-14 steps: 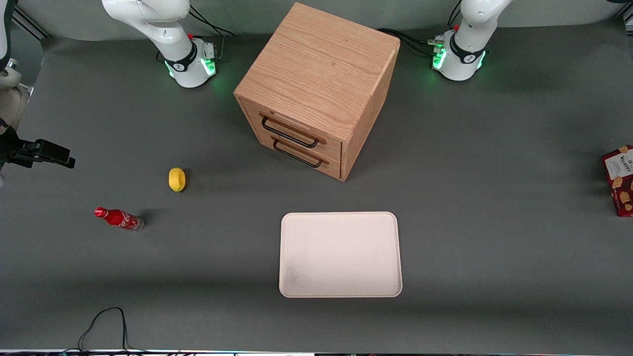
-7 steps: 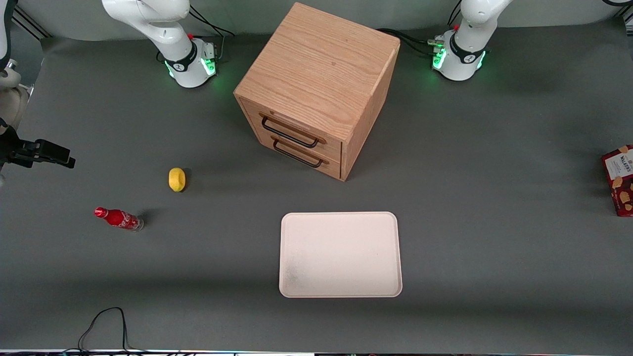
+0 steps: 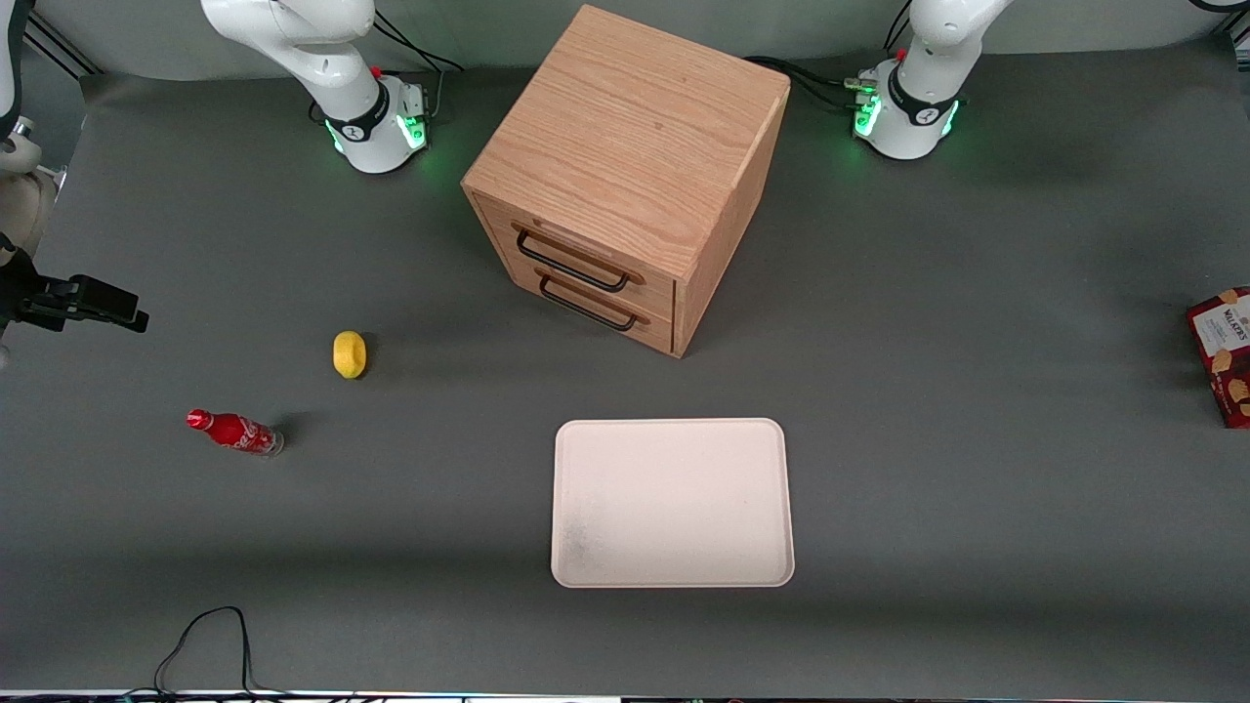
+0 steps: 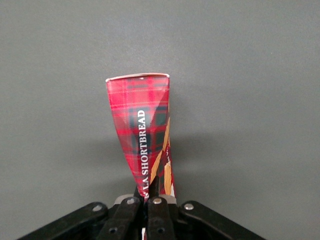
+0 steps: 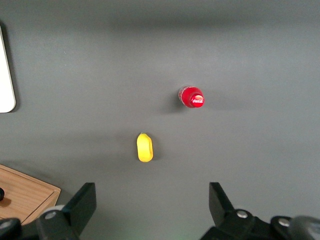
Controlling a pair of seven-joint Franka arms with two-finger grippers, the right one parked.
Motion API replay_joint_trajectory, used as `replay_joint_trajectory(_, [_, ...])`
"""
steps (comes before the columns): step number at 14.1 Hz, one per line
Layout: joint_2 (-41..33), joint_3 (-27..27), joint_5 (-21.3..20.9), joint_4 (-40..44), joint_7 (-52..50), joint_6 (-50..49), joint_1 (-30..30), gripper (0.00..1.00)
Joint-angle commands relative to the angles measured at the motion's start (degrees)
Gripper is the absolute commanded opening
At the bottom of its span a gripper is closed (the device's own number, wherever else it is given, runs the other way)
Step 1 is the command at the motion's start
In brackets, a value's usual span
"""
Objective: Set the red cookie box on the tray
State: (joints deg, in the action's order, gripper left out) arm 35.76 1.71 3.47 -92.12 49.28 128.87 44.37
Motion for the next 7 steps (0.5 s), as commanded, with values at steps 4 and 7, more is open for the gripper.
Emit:
replay_joint_trajectory(4, [-6.0,0.1,-0.3,5.0,-0.5,-9.7,-0.3,0.0])
replay_joint_trajectory(7, [-7.7,0.1,-0.7,14.4,-0.3,-22.1,-0.7,0.0])
